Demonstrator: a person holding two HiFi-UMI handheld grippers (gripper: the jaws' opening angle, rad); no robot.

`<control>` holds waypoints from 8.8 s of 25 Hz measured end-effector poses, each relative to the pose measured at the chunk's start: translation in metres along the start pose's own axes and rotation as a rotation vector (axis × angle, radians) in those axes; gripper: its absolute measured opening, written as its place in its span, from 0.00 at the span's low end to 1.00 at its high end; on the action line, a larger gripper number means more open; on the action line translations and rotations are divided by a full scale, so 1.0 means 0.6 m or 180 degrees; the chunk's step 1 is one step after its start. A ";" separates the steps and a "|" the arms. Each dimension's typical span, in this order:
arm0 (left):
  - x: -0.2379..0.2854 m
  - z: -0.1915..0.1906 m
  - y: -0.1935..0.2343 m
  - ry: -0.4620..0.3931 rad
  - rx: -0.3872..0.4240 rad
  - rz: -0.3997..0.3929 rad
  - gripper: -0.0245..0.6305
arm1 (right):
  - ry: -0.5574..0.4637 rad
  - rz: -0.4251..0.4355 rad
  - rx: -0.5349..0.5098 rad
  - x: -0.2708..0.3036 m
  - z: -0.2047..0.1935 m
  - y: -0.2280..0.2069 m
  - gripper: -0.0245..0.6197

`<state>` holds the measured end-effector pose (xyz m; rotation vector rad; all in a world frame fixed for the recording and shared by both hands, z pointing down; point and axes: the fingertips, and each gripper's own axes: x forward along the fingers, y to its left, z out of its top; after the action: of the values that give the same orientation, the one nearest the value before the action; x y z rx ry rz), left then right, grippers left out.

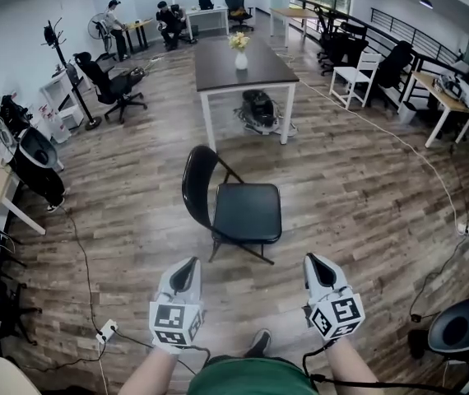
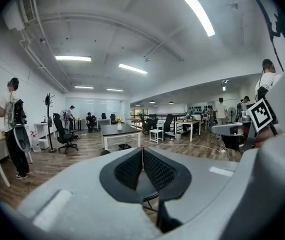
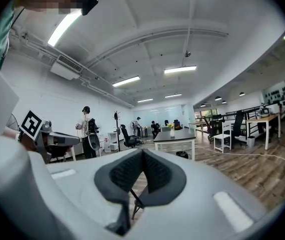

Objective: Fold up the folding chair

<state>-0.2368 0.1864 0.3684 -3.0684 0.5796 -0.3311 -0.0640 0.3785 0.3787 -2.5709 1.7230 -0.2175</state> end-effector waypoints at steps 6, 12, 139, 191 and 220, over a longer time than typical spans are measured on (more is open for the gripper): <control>0.061 0.004 -0.029 0.0093 0.0049 0.0027 0.06 | 0.0031 0.0055 0.0080 0.039 -0.003 -0.071 0.04; 0.105 0.019 -0.025 0.0129 0.0078 0.0092 0.06 | -0.0001 0.0127 0.0146 0.074 0.003 -0.110 0.04; 0.692 -0.297 0.586 0.1801 -0.0462 0.1213 0.37 | 0.3133 0.0753 0.2886 1.004 -0.808 -0.287 0.47; 0.629 -0.142 0.659 0.1627 -0.0236 0.1718 0.33 | 0.3383 0.0196 0.2407 1.235 -0.543 0.211 0.33; 0.619 -0.145 0.696 0.1606 -0.0085 0.1901 0.36 | 0.3063 0.0826 0.1918 1.204 -0.479 0.193 0.46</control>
<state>-0.0678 -0.3335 0.5131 -2.6329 1.4595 -1.0712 0.0601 -0.3196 0.7184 -1.8329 1.7317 -1.8458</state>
